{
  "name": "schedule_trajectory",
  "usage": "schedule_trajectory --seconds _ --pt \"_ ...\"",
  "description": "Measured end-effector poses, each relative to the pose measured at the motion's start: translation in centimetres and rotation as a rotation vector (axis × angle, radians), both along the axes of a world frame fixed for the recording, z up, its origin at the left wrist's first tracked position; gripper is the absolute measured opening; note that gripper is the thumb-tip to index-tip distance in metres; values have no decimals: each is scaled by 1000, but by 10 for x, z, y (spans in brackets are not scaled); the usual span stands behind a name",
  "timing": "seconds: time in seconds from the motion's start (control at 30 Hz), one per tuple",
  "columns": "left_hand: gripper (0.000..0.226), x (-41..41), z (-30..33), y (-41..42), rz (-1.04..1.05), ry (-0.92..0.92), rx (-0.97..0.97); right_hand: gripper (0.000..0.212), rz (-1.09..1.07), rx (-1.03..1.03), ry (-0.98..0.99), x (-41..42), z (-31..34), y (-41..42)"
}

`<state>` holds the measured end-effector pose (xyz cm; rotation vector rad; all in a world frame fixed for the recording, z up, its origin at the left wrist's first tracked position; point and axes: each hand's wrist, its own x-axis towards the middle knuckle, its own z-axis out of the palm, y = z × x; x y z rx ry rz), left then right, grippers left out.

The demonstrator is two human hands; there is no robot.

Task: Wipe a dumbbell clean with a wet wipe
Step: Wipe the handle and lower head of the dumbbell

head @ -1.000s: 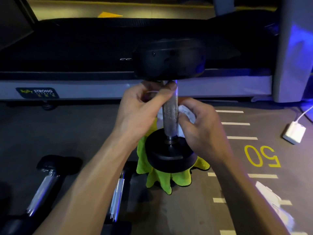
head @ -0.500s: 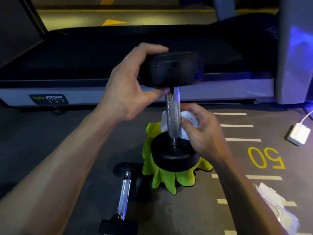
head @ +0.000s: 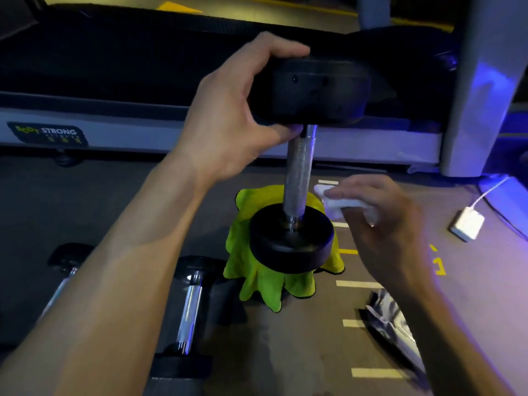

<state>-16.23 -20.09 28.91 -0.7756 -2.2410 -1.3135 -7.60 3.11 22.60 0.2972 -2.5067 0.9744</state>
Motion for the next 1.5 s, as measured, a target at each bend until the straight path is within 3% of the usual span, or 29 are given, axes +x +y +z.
schedule_trajectory --seconds 0.17,0.27,0.4,0.5,0.67,0.87,1.1,1.2,1.33,1.4,1.5 --pt "67 -4 -1 -2 12 -1 14 33 17 233 -59 4 7 -10" --pt "68 -6 -1 -1 19 -5 15 37 19 170 -134 6 9 -23" --pt "68 -8 -2 0 23 -9 15 24 107 140 -135 7 10 -29" --pt "68 -9 -2 0 23 -12 19 27 270 139 -288 8 19 -28" --pt "69 -10 -1 -2 39 -20 8 25 284 235 -465 -5 31 -33" --pt "68 -8 -1 -2 28 -32 18 26 137 283 -392 -12 19 -47" --pt "69 -8 -2 -1 31 -28 17 23 93 148 -5 -9 13 -41" --pt "70 -8 -3 -2 35 -27 20 19 178 169 -124 -5 12 -32" --pt "68 -7 -2 -2 23 -27 18 26 310 380 -304 1 31 -29" --pt "67 -7 -2 -2 22 -22 24 30 304 472 -320 2 39 -35" --pt "67 -7 -2 0 10 -24 38 18 191 491 -321 -2 35 -40"
